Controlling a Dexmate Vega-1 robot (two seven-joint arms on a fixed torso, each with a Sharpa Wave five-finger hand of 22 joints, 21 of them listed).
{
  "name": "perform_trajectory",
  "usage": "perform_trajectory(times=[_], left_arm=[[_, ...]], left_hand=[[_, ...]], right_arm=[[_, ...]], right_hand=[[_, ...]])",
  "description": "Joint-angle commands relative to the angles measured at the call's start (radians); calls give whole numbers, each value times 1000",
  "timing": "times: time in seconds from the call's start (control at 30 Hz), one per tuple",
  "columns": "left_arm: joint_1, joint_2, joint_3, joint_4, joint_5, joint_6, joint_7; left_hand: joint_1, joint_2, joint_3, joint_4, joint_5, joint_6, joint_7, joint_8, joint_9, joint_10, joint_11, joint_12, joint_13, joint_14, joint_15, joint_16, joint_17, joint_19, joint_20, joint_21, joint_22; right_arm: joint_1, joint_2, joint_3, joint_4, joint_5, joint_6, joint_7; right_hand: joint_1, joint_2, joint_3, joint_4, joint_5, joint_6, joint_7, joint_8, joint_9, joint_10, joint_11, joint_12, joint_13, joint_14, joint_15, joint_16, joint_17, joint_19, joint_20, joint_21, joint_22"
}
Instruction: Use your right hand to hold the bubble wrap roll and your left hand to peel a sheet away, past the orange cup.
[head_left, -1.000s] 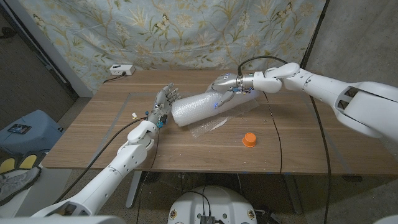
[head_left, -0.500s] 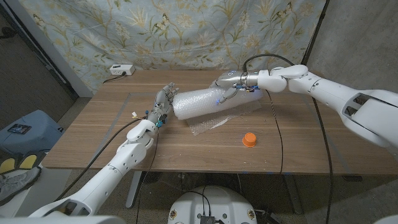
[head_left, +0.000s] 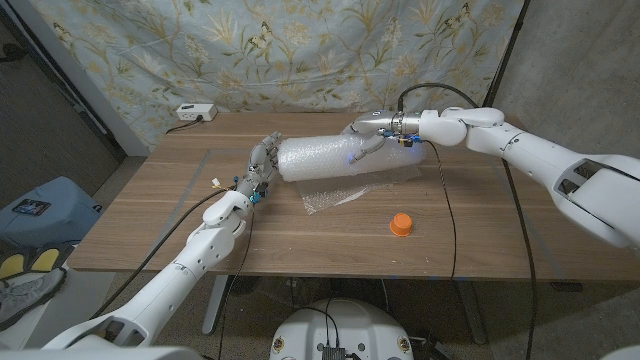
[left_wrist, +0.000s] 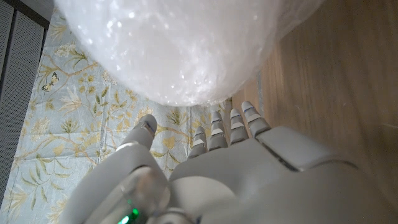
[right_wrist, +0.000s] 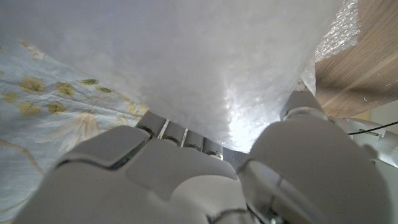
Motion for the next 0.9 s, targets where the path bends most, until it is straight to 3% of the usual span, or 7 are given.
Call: perform_trajectory(times=[0.03,0.37,0.63,0.9], left_arm=[[-1,-2,0,2,-4,6,-6],[0,-2,2,-3,-3,7,-5],[-8,-13,5,17,-7,0,-19],[-12,-13,5,21,-7,3,-22]], left_hand=[[-7,-2,6,-2,5,11,-1,1,2,3,5,3,3,5,1,-4,6,5,3,2,3],[-9,-3,8,-2,5,11,0,1,2,4,5,2,4,7,0,-5,6,6,4,0,3],[-10,-3,9,-3,5,11,-1,0,2,3,5,1,5,8,0,-6,6,6,4,0,3],[-11,-4,11,-3,5,11,-1,0,2,3,4,1,6,9,0,-7,6,7,4,-1,3]], right_arm=[[-38,-5,61,-24,101,-20,105],[-71,-20,99,-60,143,-58,135],[-136,-58,159,-167,229,-159,184],[-168,-75,193,-217,287,-213,227]], right_hand=[[12,11,-6,-4,-6,53,-40,-1,5,7,6,2,4,-5,-103,6,4,0,8,-4,4],[16,16,-13,-2,-14,64,-34,-3,5,22,8,7,3,7,-101,15,11,3,11,-5,4],[23,19,-18,-4,-22,79,-27,-2,5,38,15,12,3,21,-96,24,16,11,14,-3,4],[24,19,-23,-3,-29,84,-23,-5,5,41,11,13,2,32,-90,30,19,21,16,0,5]])
